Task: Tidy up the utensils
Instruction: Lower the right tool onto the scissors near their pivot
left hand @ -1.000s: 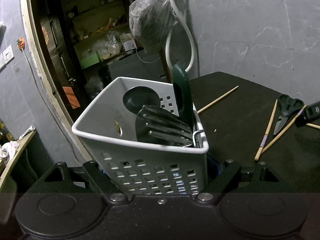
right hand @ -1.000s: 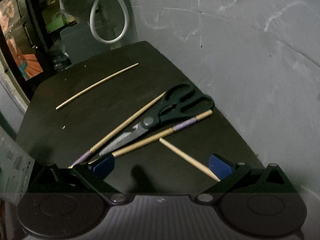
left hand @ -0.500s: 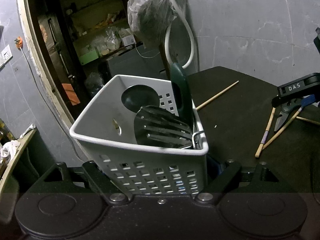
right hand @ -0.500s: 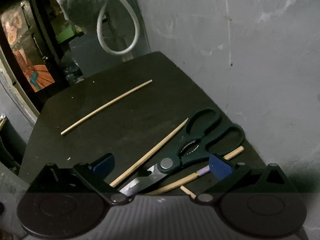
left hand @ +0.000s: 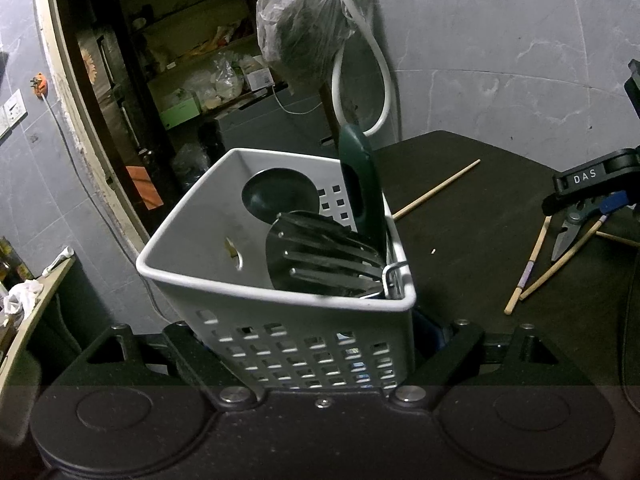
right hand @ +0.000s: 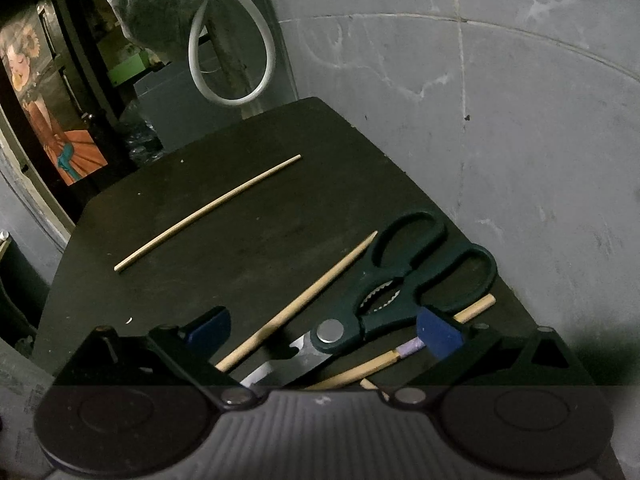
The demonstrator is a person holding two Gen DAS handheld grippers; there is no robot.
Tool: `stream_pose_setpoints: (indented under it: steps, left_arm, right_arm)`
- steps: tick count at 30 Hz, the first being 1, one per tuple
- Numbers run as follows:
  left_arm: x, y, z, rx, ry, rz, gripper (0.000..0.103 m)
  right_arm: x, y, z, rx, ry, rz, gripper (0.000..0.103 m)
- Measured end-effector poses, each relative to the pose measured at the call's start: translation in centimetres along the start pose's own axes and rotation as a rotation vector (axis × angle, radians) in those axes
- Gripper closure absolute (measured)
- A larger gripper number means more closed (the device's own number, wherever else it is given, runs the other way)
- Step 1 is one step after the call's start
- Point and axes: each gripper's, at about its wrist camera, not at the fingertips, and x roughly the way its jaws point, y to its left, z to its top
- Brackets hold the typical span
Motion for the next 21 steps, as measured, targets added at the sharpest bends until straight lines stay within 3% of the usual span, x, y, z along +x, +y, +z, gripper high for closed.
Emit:
stream_pose_setpoints:
  steps: [21]
  left_arm:
    - [0.0, 0.0, 0.0, -0.001, 0.0, 0.0, 0.014]
  right_arm:
    - [-0.2, 0.4, -1.0, -0.018, -0.001, -0.026, 0.01]
